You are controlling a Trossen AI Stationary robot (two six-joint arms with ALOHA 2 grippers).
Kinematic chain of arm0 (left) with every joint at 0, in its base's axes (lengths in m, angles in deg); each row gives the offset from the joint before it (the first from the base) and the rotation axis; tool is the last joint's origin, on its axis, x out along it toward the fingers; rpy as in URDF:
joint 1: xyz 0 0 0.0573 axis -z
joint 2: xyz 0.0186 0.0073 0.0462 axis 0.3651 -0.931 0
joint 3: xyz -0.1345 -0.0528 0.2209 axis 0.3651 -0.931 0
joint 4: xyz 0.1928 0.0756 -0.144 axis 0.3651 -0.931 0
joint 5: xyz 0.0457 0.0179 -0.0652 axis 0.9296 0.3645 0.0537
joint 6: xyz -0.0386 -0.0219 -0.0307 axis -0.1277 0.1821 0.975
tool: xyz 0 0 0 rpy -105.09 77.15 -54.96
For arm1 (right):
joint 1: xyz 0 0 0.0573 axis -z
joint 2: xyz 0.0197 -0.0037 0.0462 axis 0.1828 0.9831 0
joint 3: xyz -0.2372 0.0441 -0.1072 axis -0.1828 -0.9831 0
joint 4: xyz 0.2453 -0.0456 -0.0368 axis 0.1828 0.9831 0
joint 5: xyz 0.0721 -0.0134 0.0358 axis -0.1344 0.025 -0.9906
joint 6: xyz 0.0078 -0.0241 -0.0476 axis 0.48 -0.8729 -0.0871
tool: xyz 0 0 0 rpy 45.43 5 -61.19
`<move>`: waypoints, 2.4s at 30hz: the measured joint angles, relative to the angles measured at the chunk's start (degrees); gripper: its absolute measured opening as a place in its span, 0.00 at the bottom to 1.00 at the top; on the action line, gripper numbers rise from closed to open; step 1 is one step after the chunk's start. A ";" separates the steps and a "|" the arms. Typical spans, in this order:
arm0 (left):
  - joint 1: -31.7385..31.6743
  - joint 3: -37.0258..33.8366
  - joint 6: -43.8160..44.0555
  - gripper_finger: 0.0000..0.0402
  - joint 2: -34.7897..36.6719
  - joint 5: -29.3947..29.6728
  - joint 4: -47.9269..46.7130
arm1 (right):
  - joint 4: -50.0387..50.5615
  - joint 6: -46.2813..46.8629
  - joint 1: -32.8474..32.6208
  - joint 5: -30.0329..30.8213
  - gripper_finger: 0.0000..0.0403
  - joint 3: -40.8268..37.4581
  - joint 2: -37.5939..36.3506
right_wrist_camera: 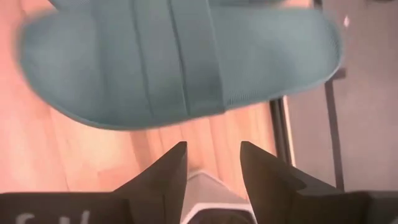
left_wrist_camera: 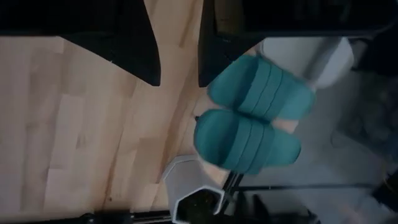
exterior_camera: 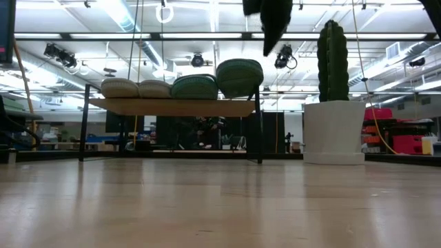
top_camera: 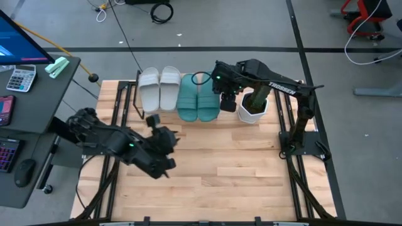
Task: Pick and place slides into the shelf
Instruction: Put the left green slipper on the shelf
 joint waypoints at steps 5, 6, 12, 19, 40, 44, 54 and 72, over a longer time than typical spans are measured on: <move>-2.17 0.00 -10.26 0.28 -5.16 -0.27 3.84 | 1.47 0.90 -2.04 0.25 0.39 6.59 -0.02; -2.61 0.00 -11.64 0.28 -6.28 -0.40 3.80 | 1.75 1.45 -2.42 0.29 0.39 7.85 -0.02; -5.38 0.00 -18.64 0.29 -13.17 0.59 5.43 | 5.91 3.58 -4.64 0.40 0.37 14.44 -0.04; -6.19 0.00 -21.52 0.33 -18.96 10.40 12.48 | 7.18 5.29 -7.09 0.46 0.36 16.80 -1.45; -13.88 -0.02 -19.12 0.56 -27.71 10.74 13.25 | 7.04 8.63 -7.72 0.77 0.34 16.59 -3.93; -14.74 -0.02 -19.21 0.53 -29.06 13.81 10.57 | 7.07 10.72 -8.43 0.35 0.34 16.55 -4.87; -19.09 0.00 -18.46 0.38 -29.50 15.69 9.83 | 7.02 17.15 -16.62 0.18 0.32 16.55 -8.97; -21.42 0.00 -21.40 0.12 -29.50 15.46 1.97 | 7.03 21.48 -26.45 4.93 0.22 16.55 -10.36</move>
